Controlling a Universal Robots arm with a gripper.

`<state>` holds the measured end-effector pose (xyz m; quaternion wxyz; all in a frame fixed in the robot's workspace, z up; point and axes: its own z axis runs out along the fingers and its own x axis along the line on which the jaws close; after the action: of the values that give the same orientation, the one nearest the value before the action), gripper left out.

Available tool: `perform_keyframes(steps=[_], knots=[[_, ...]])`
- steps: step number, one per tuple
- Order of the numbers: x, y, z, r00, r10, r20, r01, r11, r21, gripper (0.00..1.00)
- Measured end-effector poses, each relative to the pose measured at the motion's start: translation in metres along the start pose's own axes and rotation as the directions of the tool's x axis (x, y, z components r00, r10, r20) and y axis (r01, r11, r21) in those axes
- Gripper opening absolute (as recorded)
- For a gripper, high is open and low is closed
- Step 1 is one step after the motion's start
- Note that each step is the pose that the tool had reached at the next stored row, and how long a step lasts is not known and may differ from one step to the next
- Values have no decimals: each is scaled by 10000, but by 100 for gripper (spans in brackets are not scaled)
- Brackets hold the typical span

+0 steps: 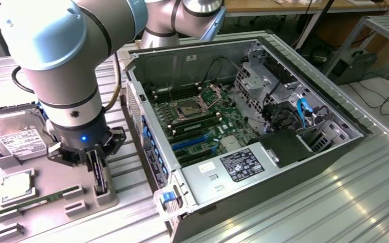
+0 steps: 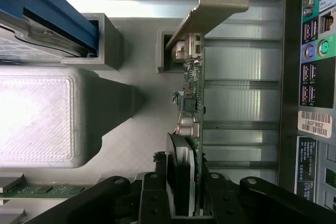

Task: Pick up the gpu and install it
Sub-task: 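Pick up the gpu and move the gpu toward the slot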

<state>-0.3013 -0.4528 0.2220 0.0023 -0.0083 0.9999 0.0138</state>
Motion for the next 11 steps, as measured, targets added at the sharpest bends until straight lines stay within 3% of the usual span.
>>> perform_keyframes(steps=[3,11], knots=[[0,0,2,10000,0,0,0,10000,0,27],[0,0,5,10000,0,1,0,10000,0,27]])
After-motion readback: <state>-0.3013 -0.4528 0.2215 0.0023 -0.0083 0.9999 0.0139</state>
